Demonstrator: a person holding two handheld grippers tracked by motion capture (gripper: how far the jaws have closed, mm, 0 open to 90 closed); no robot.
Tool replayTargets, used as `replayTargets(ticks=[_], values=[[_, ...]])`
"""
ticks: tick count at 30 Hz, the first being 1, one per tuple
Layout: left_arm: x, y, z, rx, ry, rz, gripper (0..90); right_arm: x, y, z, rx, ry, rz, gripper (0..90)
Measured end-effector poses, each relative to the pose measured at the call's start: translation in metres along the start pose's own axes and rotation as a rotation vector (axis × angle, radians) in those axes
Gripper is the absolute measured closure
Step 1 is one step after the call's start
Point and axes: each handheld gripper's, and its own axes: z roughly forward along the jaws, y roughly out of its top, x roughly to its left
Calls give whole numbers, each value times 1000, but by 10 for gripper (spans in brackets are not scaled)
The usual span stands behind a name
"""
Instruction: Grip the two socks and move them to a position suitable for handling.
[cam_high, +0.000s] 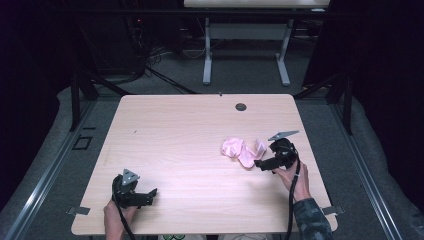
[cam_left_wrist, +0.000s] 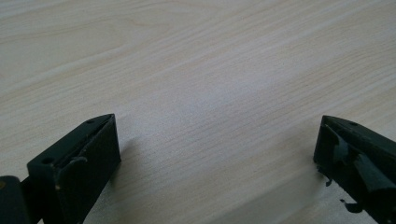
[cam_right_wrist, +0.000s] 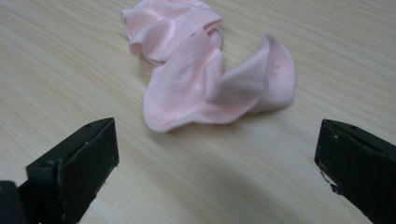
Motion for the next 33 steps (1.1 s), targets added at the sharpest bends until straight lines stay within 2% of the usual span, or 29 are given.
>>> replayTargets(ticks=[1, 2, 3, 5, 8, 10, 14, 15, 17, 20, 21, 22, 23, 26, 27, 30, 33], values=[[0, 0, 0, 0, 0, 1, 2, 0, 0, 0, 0, 0, 0, 0], [0, 0, 0, 0, 0, 1, 2, -2, 8, 9, 27, -10, -6, 0], [0, 0, 0, 0, 0, 1, 2, -3, 12, 13, 29, -5, -4, 0], [0, 0, 0, 0, 0, 0, 2, -4, 19, 23, 52, -30, -20, 0], [0, 0, 0, 0, 0, 1, 2, -5, 26, 36, 106, -33, -29, 5], [0, 0, 0, 0, 0, 0, 2, -4, 28, 40, 109, -36, -28, 24], [0, 0, 0, -1, -1, -1, 3, -4, 31, 53, 145, -54, -42, 134], [0, 0, 0, -1, -1, -2, 3, -3, 30, 58, 130, -56, -36, 150], [0, 0, 0, -1, -1, -1, 3, -3, 30, 62, 161, -57, -41, 197], [0, 0, 0, -1, -1, -1, 3, -4, 28, 66, 184, -56, -44, 356], [0, 0, 0, -1, -1, -1, 3, -4, 27, 65, 174, -55, -40, 406], [0, 0, 0, -1, -1, -2, 3, -4, 27, 65, 174, -55, -40, 406], [0, 0, 0, -1, -1, -2, 3, -3, 26, 65, 155, -48, -29, 448], [0, 0, 0, -1, -1, -2, 3, -3, 25, 62, 157, -47, -29, 613], [0, 0, 0, -1, -1, -2, 3, -3, 25, 62, 157, -47, -29, 613], [0, 0, 0, -1, -1, -2, 3, -4, 21, 61, 126, -34, -11, 734], [0, 0, 0, -1, -1, -2, 4, -8, 18, 59, 117, -18, 10, 769]])
